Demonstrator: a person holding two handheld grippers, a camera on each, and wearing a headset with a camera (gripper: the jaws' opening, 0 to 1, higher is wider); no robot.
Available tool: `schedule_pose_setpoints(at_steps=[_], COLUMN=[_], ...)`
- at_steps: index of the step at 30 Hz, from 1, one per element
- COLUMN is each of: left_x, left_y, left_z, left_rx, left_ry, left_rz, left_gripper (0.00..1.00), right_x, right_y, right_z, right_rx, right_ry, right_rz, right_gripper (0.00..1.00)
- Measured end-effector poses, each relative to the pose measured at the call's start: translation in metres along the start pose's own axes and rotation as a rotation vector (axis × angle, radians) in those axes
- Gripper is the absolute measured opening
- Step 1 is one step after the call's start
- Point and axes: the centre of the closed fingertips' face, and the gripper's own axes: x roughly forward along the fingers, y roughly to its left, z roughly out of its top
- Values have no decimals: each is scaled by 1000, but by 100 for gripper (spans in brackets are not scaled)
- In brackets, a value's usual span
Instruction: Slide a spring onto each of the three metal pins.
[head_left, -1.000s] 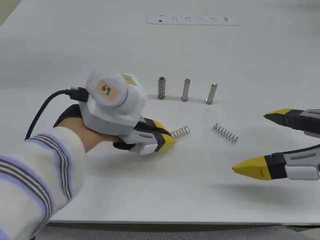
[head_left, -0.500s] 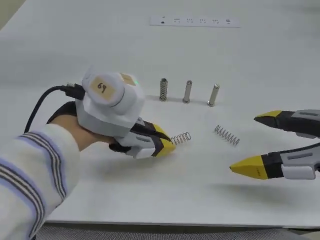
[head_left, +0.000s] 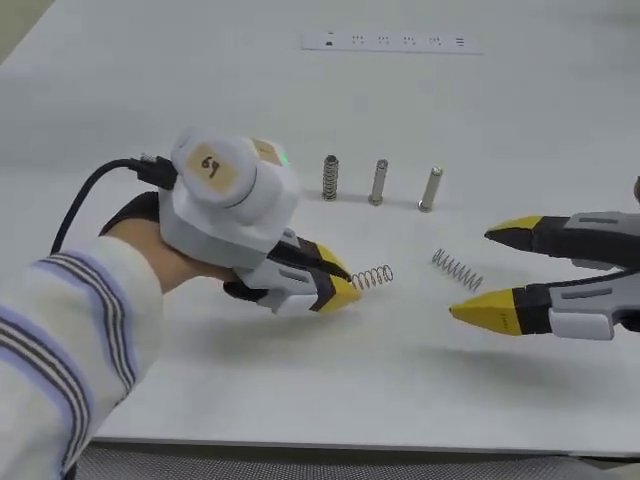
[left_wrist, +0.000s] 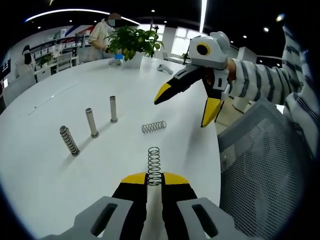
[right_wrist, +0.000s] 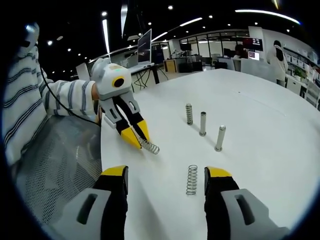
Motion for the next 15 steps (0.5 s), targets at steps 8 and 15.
schedule_pose_setpoints(at_steps=[8, 15], left_x=[-2, -4], left_y=[-1, -4], left_z=[5, 10], left_rx=[5, 18], left_ry=[-20, -31], left_rz=[-13, -32], left_gripper=[3, 3], right_x=[10, 17], right_y=[9, 15], right_z=[7, 11], right_rx=[-33, -41], right_ry=[2, -7], right_rz=[53, 94], right_gripper=[50, 40])
